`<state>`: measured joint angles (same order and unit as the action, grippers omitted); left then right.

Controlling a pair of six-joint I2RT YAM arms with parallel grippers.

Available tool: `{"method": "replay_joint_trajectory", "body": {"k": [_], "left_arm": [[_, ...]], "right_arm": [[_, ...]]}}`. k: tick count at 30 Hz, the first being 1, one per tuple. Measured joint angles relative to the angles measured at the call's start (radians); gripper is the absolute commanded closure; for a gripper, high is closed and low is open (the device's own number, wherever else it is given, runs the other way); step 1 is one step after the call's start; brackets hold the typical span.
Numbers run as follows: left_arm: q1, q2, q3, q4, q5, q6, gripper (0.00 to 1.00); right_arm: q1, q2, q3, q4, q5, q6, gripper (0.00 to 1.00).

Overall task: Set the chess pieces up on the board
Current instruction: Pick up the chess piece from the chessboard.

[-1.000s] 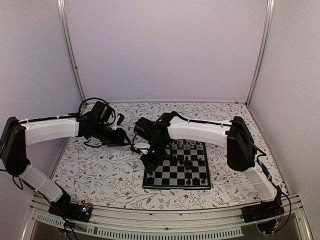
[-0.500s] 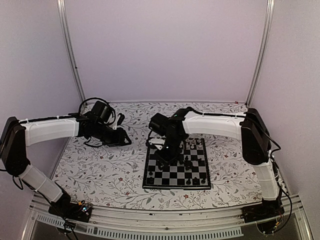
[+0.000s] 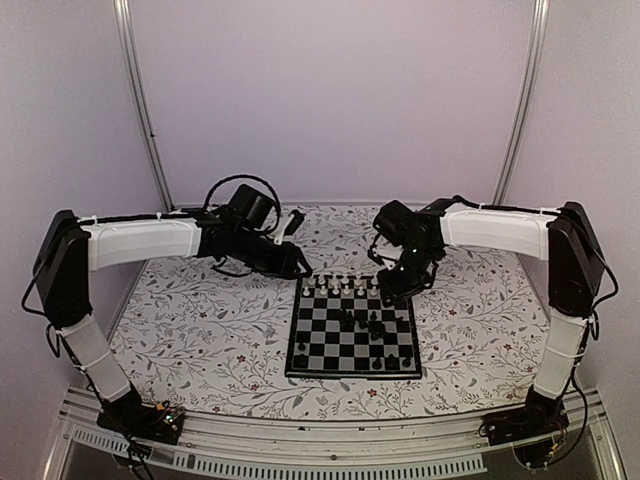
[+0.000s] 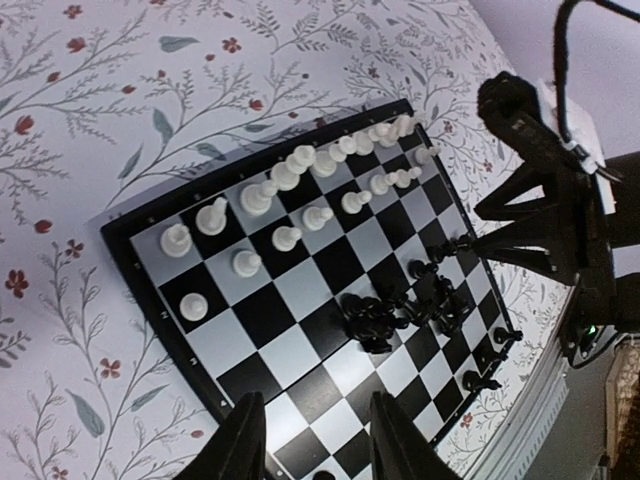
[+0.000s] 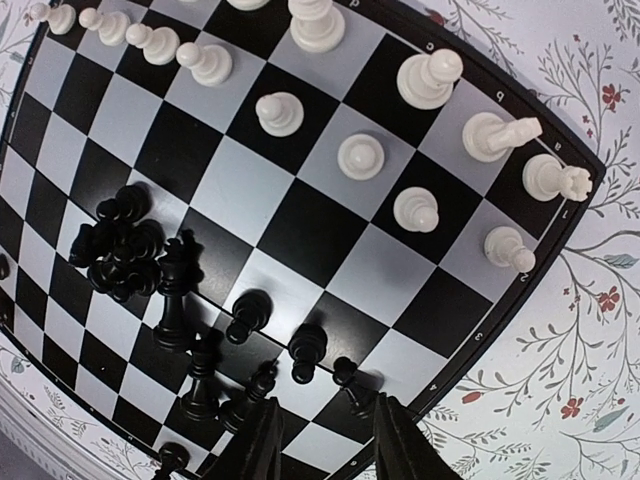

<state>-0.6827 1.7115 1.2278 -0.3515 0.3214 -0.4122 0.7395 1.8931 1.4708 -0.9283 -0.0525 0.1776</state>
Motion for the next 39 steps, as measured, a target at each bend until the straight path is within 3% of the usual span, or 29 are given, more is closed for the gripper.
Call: {"method": "replay_joint_trajectory", "body": {"k": [6, 18, 23, 30, 39], "left_arm": [[-0.070, 0.076, 0.077, -0.031, -0.001, 0.035, 0.62], [-0.078, 0.080, 0.077, -0.058, -0.018, 0.044, 0.62], [-0.078, 0.080, 0.076, -0.059, -0.023, 0.045, 0.61], [-0.078, 0.080, 0.075, -0.059, -0.024, 0.044, 0.61], [-0.077, 0.082, 0.074, -0.059, -0.026, 0.045, 0.61]], "right_arm": [[0.000, 0.000, -0.023, 0.029, -0.008, -0.013, 0.65], [0.000, 0.067, -0.018, 0.058, -0.029, -0.037, 0.67], [0.000, 0.081, -0.017, 0.055, -0.035, -0.042, 0.72], [0.000, 0.081, -0.017, 0.050, -0.041, -0.045, 0.91], [0.000, 0.084, 0.039, -0.013, -0.027, -0.043, 0.94]]}}
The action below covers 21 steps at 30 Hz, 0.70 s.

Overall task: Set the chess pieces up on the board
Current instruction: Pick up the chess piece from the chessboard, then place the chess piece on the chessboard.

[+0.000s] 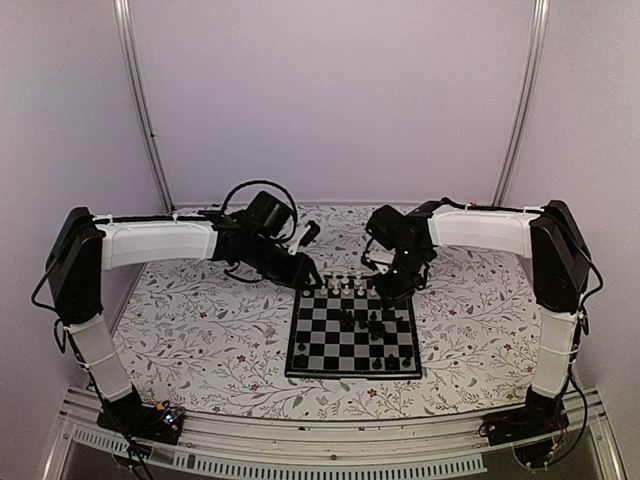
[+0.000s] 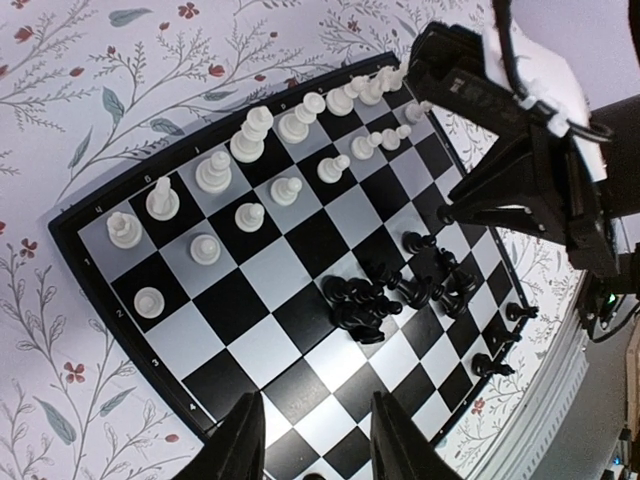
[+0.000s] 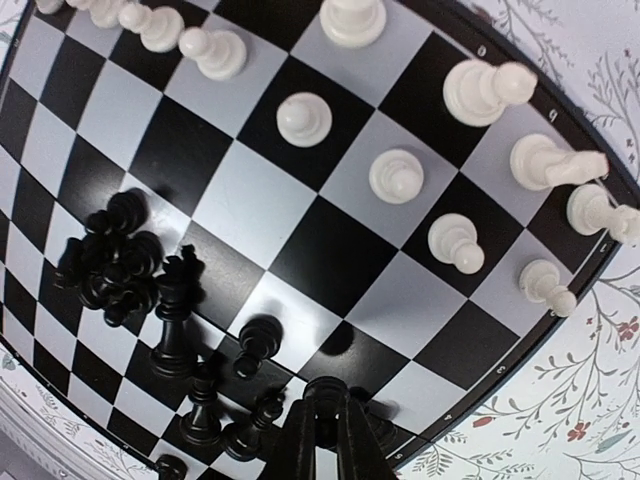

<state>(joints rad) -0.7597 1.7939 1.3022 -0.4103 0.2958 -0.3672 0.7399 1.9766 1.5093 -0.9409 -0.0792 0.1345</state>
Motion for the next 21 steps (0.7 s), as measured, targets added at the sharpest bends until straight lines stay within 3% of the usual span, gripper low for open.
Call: {"method": "replay_joint_trajectory", "body": {"k": [6, 15, 21], "left_arm": [[0.013, 0.000, -0.011, 0.003, 0.003, 0.000, 0.61], [0.130, -0.043, -0.117, 0.026, 0.024, -0.007, 0.61], [0.161, -0.105, -0.181, 0.042, 0.040, -0.015, 0.61]], "right_arm": [[0.029, -0.021, 0.079, -0.035, 0.007, -0.010, 0.94], [0.270, -0.009, 0.126, -0.065, -0.024, -0.059, 0.93], [0.321, 0.088, 0.256, -0.068, -0.055, -0.068, 0.93]]}}
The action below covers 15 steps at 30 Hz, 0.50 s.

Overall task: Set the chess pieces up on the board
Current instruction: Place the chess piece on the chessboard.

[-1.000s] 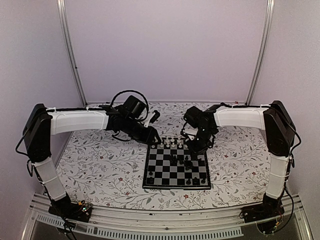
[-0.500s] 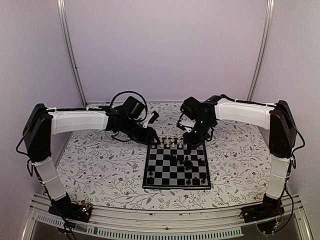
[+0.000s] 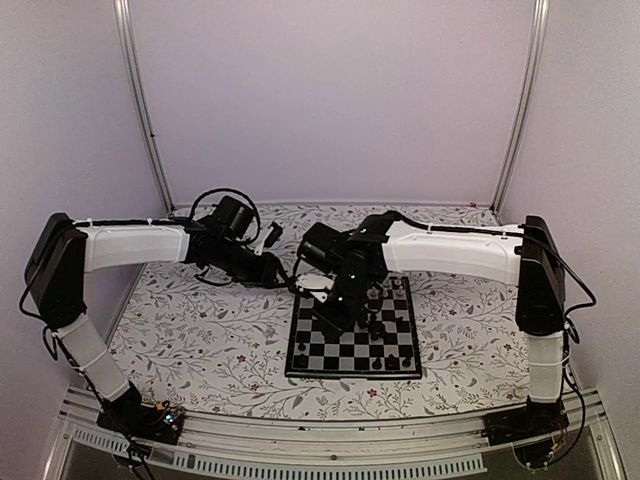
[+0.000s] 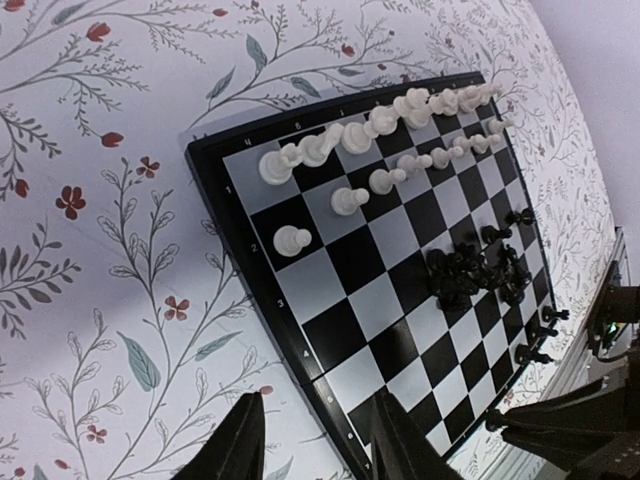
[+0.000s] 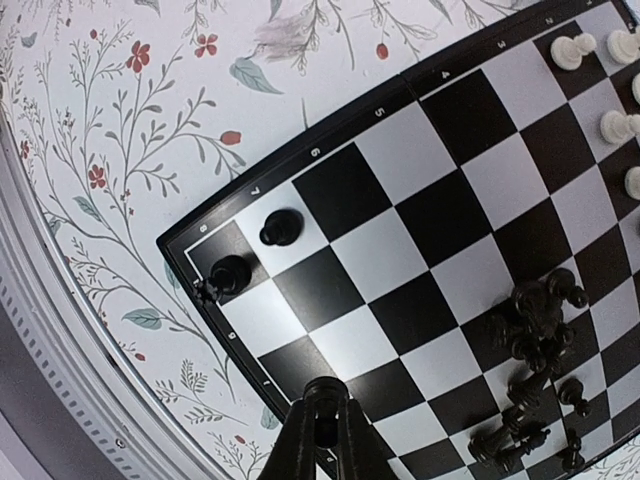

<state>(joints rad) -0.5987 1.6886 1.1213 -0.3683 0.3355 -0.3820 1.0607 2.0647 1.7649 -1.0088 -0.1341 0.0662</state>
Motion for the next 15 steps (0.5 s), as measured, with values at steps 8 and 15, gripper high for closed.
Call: {"method": "replay_joint_trajectory", "body": {"k": [8, 15], "left_arm": [[0.006, -0.034, -0.033, 0.013, 0.011, -0.004, 0.61], [0.008, -0.058, -0.070, 0.033, 0.016, -0.020, 0.61]], "right_arm": [[0.025, 0.119, 0.074, -0.006, 0.000, -0.005, 0.93], [0.032, 0.143, 0.078, -0.023, 0.008, -0.003, 0.92]]}}
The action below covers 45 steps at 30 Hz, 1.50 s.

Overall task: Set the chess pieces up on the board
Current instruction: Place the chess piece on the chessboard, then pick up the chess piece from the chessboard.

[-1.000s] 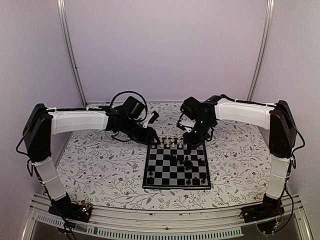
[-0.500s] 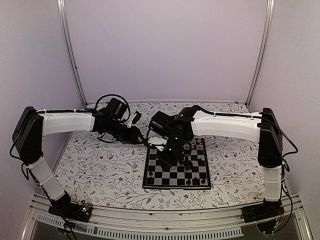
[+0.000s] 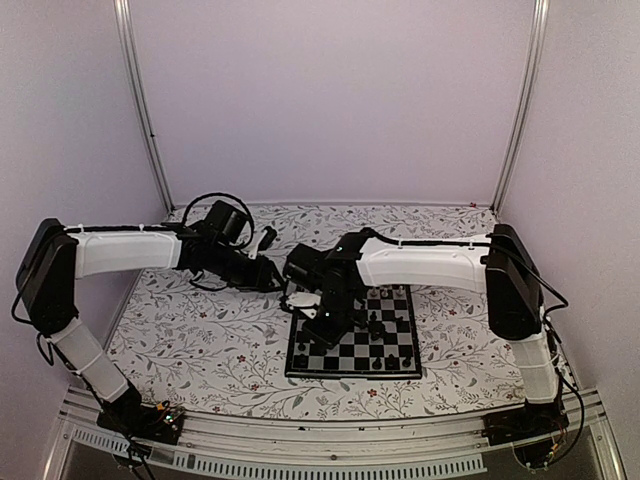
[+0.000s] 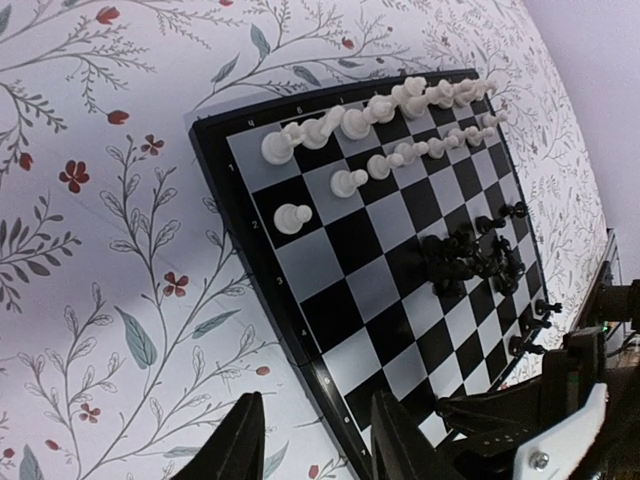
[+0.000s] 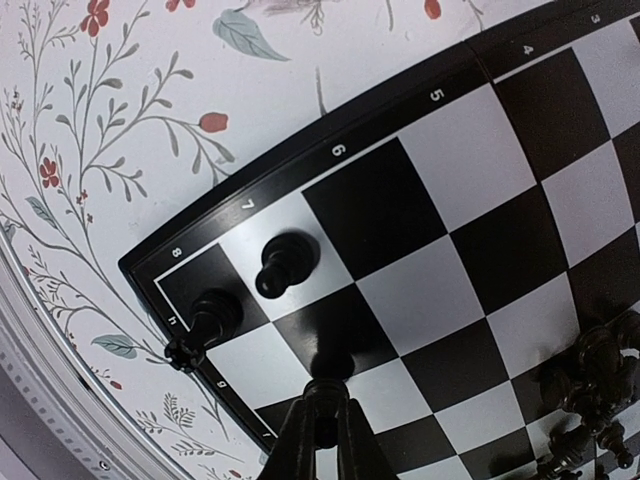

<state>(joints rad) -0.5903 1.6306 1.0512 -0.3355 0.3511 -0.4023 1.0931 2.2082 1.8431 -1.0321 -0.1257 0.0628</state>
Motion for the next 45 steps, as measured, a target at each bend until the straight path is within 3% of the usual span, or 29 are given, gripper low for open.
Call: {"method": "replay_joint_trajectory", "body": {"k": [13, 26, 31, 41, 45], "left_arm": [[0.001, -0.020, -0.024, 0.008, 0.003, -0.018, 0.61], [0.002, -0.030, -0.037, 0.010, 0.003, -0.021, 0.61], [0.002, -0.030, -0.037, 0.009, 0.003, -0.021, 0.61], [0.002, -0.022, -0.022, 0.008, 0.006, -0.031, 0.60], [0.002, -0.012, -0.003, 0.009, 0.022, -0.036, 0.60]], "right_arm": [[0.000, 0.042, 0.050, 0.004, -0.003, 0.000, 0.91], [0.001, 0.050, 0.052, 0.005, 0.005, 0.002, 0.70], [-0.004, 0.038, 0.047, 0.011, 0.016, 0.012, 0.67], [-0.145, -0.259, -0.243, 0.091, 0.014, 0.072, 0.68], [-0.225, -0.302, -0.328, 0.122, 0.034, 0.101, 0.68]]}}
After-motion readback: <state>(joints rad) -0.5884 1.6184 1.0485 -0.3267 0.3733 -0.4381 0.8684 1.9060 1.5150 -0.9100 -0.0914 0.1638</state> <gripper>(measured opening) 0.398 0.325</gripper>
